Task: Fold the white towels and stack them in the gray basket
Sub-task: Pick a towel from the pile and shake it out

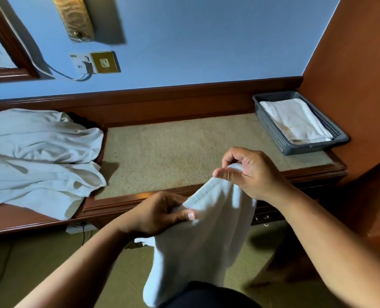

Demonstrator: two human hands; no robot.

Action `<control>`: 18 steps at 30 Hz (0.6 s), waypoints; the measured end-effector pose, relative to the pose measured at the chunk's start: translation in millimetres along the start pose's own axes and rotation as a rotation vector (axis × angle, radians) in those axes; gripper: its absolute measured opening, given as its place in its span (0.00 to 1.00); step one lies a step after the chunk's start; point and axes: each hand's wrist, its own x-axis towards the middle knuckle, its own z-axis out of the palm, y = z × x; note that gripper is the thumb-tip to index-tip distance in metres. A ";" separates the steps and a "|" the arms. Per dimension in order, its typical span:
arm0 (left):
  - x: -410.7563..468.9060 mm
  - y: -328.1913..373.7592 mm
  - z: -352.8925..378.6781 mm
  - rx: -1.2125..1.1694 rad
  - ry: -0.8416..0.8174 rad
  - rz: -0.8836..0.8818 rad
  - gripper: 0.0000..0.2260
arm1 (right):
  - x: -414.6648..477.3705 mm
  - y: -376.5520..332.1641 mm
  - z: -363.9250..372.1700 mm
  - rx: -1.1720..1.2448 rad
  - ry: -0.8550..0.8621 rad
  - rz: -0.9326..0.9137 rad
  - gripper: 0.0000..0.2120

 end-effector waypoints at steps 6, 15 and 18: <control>-0.8 14.3 -45.8 0.462 0.290 0.228 0.14 | -13.3 21.7 8.7 0.066 -0.357 0.018 0.11; 9.8 23.0 -70.4 0.811 0.144 0.350 0.13 | -34.1 80.7 45.8 -0.291 -0.726 0.424 0.14; 6.2 11.3 -82.3 0.900 0.127 0.337 0.09 | -48.0 108.9 43.4 -0.572 -0.700 0.481 0.23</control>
